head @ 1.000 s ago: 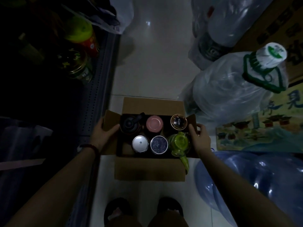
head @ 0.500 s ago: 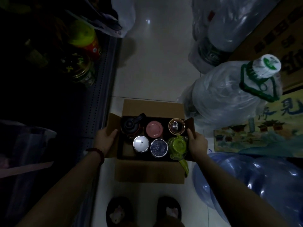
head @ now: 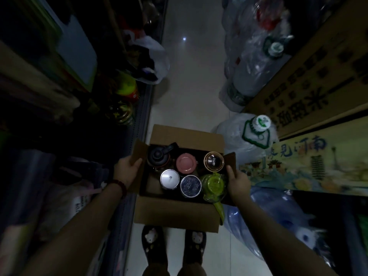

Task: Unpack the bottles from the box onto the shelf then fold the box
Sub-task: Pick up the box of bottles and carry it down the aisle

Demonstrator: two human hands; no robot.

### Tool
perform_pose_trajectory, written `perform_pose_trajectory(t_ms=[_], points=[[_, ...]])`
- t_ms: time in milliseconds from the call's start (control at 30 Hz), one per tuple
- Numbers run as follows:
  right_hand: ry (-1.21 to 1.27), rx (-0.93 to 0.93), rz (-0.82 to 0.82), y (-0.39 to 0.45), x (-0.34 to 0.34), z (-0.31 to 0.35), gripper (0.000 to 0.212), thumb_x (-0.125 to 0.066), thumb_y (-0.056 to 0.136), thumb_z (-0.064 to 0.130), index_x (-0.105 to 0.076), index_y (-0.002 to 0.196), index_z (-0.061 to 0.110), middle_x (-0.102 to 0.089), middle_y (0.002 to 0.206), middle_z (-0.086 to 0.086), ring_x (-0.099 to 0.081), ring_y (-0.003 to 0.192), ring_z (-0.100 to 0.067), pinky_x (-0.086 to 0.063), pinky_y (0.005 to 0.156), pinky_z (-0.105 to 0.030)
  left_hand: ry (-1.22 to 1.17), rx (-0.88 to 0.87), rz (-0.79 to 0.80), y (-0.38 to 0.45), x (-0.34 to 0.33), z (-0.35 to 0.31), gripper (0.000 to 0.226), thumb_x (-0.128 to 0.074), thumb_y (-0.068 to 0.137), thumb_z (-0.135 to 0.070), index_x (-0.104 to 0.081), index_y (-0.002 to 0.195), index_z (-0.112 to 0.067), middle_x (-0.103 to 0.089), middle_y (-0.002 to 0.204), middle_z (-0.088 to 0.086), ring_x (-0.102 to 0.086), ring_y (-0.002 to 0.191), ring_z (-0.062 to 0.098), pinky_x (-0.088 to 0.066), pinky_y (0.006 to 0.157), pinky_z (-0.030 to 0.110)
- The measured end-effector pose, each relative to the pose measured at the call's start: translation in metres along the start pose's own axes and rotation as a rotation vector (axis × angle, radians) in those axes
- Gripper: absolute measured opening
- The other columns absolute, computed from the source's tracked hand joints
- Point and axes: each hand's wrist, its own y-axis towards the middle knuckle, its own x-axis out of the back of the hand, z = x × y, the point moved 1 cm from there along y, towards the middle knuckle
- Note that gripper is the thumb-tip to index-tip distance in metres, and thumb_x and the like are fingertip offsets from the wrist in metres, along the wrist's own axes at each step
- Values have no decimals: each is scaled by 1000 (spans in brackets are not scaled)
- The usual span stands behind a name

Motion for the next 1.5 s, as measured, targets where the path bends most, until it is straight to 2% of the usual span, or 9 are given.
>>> perform_pose_trajectory(t_ms=[200,367,600,833,1133,1233,1300,1400,1500], points=[[-4,5,-16,-47,84,47,47,-47,98,36,-68,93,-6,-67,94,-30,-64,91,-41,-46,75,-38,48,-50,6,-66,41,-76,22,-61,90,-19,-69,105,-5,-71,102,17,-67,97,30,-52,85,41],[5,-51,-44,-77,145,71,47,-48,98,36,-66,98,-8,-66,99,-30,-62,94,-42,-33,69,-30,69,-88,26,-108,58,-130,23,-61,90,-20,-69,106,-6,-71,103,17,-66,98,32,-53,90,45],[-34,-72,-80,-113,213,89,48,-47,99,35,-65,98,-10,-66,103,-31,-61,98,-42,-30,67,-30,102,-131,63,-163,66,-189,24,-60,91,-20,-68,109,-7,-70,107,16,-64,103,31,-48,87,34],[-1,-116,-114,-149,266,90,50,-47,98,37,-62,96,-11,-64,102,-31,-60,98,-42,-41,73,-37,181,-203,79,-221,67,-238,27,-58,92,-19,-67,109,0,-69,110,18,-62,106,33,-39,79,26],[11,-174,-202,-180,306,74,55,-43,98,44,-60,113,-7,-60,117,-30,-56,111,-43,-46,87,-42,290,-301,192,-204,45,-255,34,-62,89,-29,-66,102,2,-69,106,23,-64,101,38,-52,90,51],[86,-238,-248,-183,303,62,52,-46,97,44,-63,113,-3,-63,116,-27,-59,109,-42,-47,87,-41,291,-315,235,-214,35,-271,37,-61,90,-29,-64,107,3,-67,111,23,-62,104,37,-50,92,44],[136,-284,-279,-188,299,54,50,-47,97,43,-65,112,-2,-65,113,-27,-61,105,-41,-46,80,-38,339,-343,269,-218,26,-281,36,-58,92,-25,-63,107,8,-66,111,24,-61,105,38,-46,84,35],[208,-381,-334,-202,289,43,49,-47,97,44,-67,106,0,-67,107,-27,-63,101,-40,-45,75,-36,375,-365,348,-215,10,-292,41,-55,94,-22,-57,116,12,-61,120,24,-57,112,38,-44,85,38],[285,-484,-405,-223,273,32,48,-46,97,43,-67,107,0,-66,110,-28,-61,105,-42,-47,83,-40,444,-393,435,-209,-4,-306,47,-55,94,-26,-49,126,8,-56,130,22,-52,120,37,-43,95,41]])
